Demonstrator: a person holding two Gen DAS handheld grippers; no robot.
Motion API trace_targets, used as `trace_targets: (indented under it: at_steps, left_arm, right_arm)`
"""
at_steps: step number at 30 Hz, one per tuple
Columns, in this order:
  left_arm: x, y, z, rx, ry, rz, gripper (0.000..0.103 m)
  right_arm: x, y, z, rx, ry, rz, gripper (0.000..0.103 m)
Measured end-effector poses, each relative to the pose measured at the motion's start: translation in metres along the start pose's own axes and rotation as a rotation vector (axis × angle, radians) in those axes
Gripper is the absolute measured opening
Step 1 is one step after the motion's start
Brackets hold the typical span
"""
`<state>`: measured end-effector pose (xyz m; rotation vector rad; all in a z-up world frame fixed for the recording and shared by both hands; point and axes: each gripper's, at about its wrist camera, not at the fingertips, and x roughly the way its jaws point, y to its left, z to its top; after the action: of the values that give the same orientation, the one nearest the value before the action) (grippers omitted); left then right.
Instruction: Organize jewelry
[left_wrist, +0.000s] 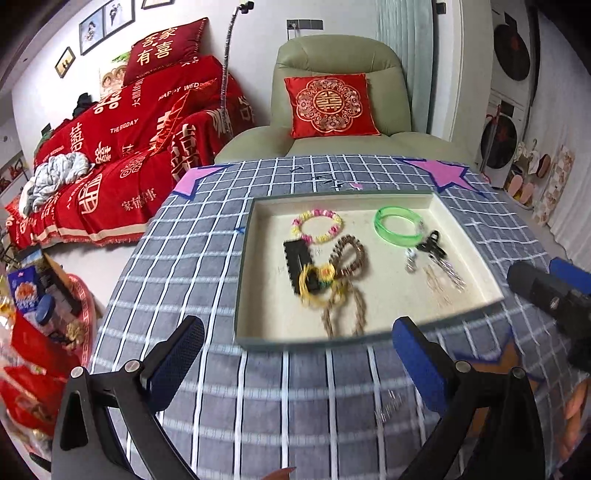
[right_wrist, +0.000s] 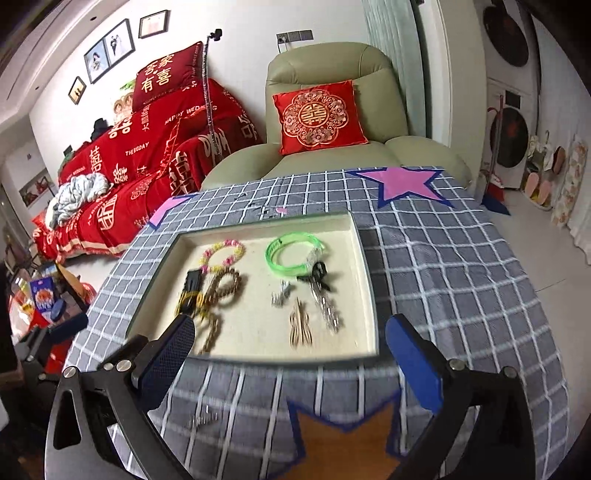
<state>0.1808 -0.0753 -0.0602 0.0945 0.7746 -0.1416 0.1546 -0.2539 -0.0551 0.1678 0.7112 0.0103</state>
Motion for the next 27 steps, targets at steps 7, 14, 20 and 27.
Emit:
trace_targets:
  at_steps: [7,14,20,27]
  left_arm:
    - [-0.059,0.002,-0.043,-0.011,-0.014,0.0,0.103]
    - [-0.105,0.004,-0.08,-0.019,-0.045,0.006,0.103]
    - [-0.136,0.004,-0.102,-0.016,-0.078,0.017,0.103]
    - [-0.175,0.011,-0.124,-0.039,-0.128,0.034,0.103]
  right_arm:
    - [-0.06,0.01,-0.043,-0.025,-0.006,-0.015,0.103]
    - [-0.113,0.02,-0.077,-0.037,-0.043,-0.018,0.103]
    - [-0.15,0.031,-0.096,-0.061,-0.08,-0.024,0.103]
    - [-0.179,0.043,-0.11,-0.075,-0.115,-0.043,0.103]
